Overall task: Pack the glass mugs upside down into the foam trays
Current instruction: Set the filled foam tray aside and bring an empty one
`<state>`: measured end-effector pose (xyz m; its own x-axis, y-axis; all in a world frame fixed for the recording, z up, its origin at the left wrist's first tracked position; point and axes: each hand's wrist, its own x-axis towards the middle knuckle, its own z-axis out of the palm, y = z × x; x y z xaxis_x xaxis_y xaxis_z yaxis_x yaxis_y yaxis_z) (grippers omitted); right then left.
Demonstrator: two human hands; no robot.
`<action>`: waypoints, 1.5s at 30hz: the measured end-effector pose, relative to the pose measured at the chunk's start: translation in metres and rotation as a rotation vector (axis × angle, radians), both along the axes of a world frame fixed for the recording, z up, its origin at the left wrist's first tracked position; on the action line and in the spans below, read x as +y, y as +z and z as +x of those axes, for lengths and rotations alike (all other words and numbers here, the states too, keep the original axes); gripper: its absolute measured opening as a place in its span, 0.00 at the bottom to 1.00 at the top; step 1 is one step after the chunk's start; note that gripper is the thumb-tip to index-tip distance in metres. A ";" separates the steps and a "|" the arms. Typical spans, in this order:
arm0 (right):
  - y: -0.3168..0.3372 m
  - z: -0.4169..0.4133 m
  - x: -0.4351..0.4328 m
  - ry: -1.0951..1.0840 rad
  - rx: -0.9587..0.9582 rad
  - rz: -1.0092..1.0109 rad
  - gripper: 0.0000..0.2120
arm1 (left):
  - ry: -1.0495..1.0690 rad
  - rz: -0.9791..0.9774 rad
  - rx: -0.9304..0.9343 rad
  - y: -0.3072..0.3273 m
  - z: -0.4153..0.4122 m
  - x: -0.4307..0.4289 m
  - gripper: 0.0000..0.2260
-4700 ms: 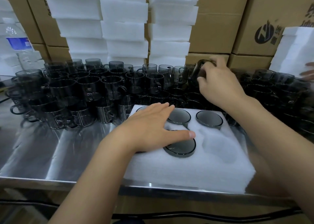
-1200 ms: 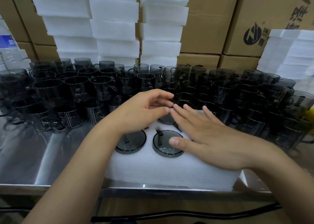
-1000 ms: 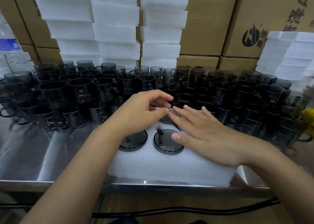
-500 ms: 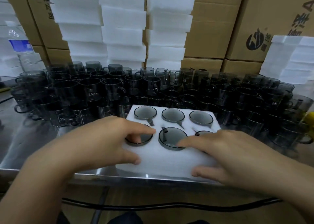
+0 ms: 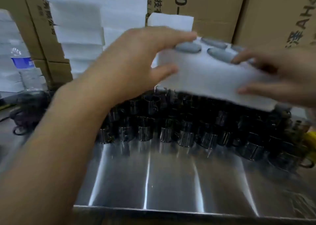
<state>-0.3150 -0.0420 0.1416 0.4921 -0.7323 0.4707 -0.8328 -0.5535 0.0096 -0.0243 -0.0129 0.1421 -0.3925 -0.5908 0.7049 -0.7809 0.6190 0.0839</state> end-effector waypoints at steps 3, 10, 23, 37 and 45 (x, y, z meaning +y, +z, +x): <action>0.036 -0.040 -0.066 -0.204 0.091 -0.091 0.21 | 0.124 0.053 -0.034 0.001 -0.003 -0.042 0.28; 0.036 -0.084 -0.223 -0.569 0.147 0.069 0.28 | 0.205 0.489 -0.165 -0.064 0.034 -0.092 0.21; -0.050 -0.019 -0.394 -0.593 0.588 0.399 0.31 | 0.245 0.543 -0.254 -0.081 0.046 -0.149 0.24; 0.018 0.040 -0.342 -0.287 -0.716 -0.092 0.22 | 0.161 0.030 -0.074 0.022 0.003 -0.221 0.17; 0.118 0.115 -0.303 -0.248 -0.045 0.192 0.31 | 0.338 0.019 -0.060 0.075 -0.018 -0.287 0.30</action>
